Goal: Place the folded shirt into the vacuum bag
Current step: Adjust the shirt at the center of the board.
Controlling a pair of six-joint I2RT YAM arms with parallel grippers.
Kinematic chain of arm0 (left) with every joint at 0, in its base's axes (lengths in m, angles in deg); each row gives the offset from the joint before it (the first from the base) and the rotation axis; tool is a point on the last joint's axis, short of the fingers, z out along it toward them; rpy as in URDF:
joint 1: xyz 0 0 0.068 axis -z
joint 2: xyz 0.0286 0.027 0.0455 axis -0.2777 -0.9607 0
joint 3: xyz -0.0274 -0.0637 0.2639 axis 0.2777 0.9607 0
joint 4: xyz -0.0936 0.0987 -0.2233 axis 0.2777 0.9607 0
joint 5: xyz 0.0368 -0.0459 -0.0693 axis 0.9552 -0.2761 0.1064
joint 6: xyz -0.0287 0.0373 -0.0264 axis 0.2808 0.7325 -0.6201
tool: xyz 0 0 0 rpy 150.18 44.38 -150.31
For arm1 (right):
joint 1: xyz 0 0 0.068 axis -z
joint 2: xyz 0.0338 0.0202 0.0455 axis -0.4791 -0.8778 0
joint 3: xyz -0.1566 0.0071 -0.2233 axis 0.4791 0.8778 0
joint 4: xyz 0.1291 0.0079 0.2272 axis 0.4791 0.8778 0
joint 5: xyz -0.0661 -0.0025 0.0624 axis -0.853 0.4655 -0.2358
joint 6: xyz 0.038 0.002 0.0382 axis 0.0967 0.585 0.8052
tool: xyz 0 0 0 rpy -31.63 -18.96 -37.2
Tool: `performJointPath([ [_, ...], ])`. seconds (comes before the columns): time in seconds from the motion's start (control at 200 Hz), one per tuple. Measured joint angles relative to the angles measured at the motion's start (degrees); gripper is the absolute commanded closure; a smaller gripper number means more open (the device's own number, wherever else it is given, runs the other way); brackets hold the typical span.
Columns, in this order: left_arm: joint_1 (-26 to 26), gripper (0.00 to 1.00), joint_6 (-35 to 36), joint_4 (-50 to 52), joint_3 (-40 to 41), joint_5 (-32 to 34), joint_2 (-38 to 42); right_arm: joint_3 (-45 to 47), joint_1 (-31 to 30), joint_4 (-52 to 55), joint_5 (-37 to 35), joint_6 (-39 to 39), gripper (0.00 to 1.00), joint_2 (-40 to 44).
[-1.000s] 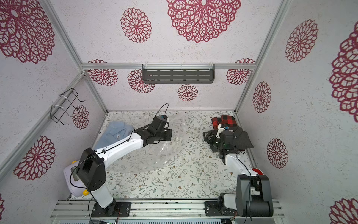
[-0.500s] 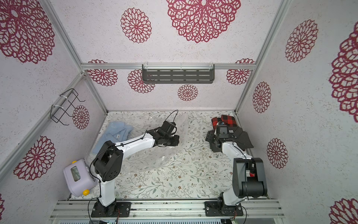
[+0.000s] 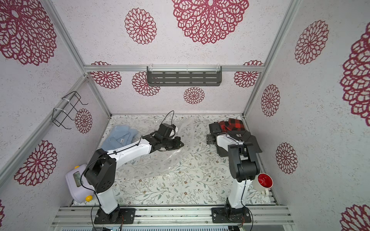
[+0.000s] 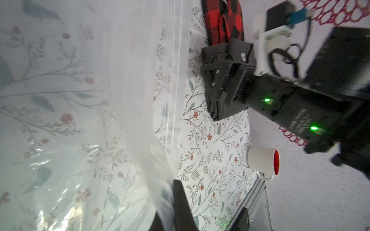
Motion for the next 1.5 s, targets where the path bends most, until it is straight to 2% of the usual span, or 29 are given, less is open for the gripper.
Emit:
performJointPath([
  [0.265, -0.3, 1.00, -1.7, 0.1, 1.2, 0.0, 4.4, -5.0, -0.7, 3.3, -7.8, -2.0, 0.17, -6.1],
  [0.42, -0.3, 1.00, -2.1, 0.2, 1.2, 0.0, 4.5, -7.2, -0.7, 4.2, -9.9, -2.7, 0.27, -7.9],
  [0.675, -0.2, 1.00, -2.0, 0.2, 1.2, 0.1, 3.7, -7.3, -0.7, 4.8, -10.8, -3.3, 0.64, -8.0],
  [0.751, -0.2, 1.00, -2.0, 0.2, 1.2, 0.1, 2.8, -6.9, -0.7, 4.6, -10.7, -3.4, 0.78, -7.9],
  [0.886, -0.2, 1.00, -2.0, 0.2, 1.2, 0.2, 1.5, -5.2, -0.7, 4.3, -10.8, -3.7, 0.94, -6.1],
  [0.961, -0.1, 1.00, -2.0, 0.2, 1.2, 0.3, 1.3, -4.0, -0.7, 4.3, -10.8, -3.7, 0.99, -3.9],
  [1.326, 0.1, 1.00, -2.0, 0.1, 1.2, 0.4, 0.9, 0.7, 1.9, 3.7, -9.7, -2.9, 1.00, 8.8],
  [1.501, 0.2, 1.00, -2.0, 0.1, 1.2, 0.4, 0.9, 2.0, 3.1, 2.5, -6.6, -2.8, 0.99, 10.9],
])
